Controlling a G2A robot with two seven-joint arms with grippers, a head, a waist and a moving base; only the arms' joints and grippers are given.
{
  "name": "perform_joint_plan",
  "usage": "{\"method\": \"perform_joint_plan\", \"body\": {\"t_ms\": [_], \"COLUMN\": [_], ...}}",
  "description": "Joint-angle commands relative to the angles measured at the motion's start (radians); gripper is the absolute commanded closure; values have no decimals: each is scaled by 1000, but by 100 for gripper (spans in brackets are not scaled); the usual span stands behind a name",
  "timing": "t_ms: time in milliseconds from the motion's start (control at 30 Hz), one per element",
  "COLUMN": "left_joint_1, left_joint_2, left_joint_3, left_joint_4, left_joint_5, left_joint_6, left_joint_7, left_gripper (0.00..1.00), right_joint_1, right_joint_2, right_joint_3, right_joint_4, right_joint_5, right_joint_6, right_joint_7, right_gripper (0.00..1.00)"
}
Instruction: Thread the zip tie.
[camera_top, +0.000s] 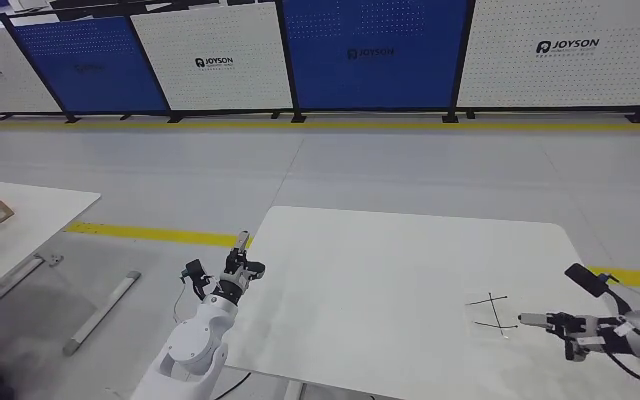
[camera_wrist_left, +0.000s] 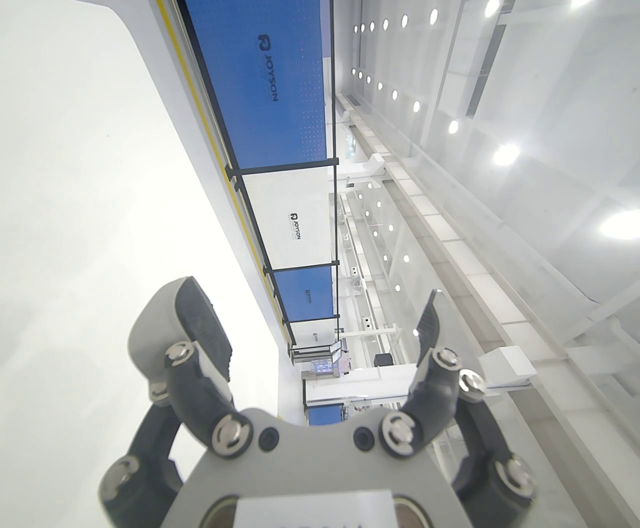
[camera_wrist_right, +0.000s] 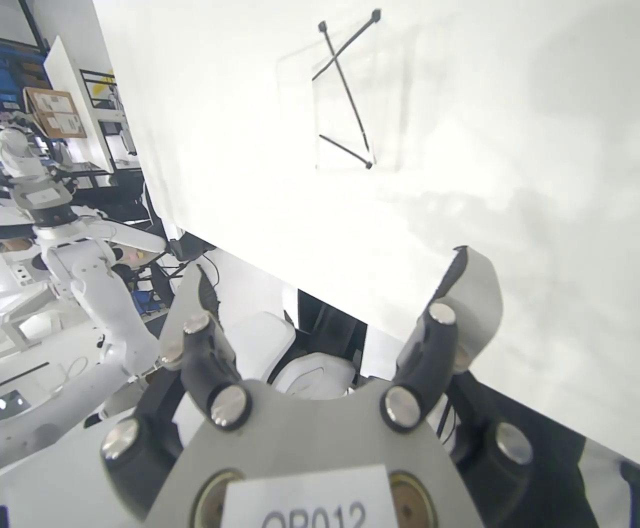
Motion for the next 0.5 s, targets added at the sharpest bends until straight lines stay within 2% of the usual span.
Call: {"method": "perform_joint_plan", "body": {"t_ms": [0,400,467], "left_joint_1": [0,0,0], "left_joint_2": [0,0,0], "left_joint_3": [0,0,0], "left_joint_4": [0,0,0], "left_joint_5": [0,0,0], "left_joint_6": [0,0,0], "left_joint_7": [0,0,0], "left_gripper": [0,0,0], "right_joint_1": [24,24,21], "right_joint_2": [-1,-1,-1], "right_joint_3": [-22,-22,-44], "right_joint_4": [16,16,-24], "right_joint_5": [-1,-1,-72], "right_joint_6": [9,9,-25], "right_joint_7": [0,0,-24], "right_gripper": [0,0,0]}}
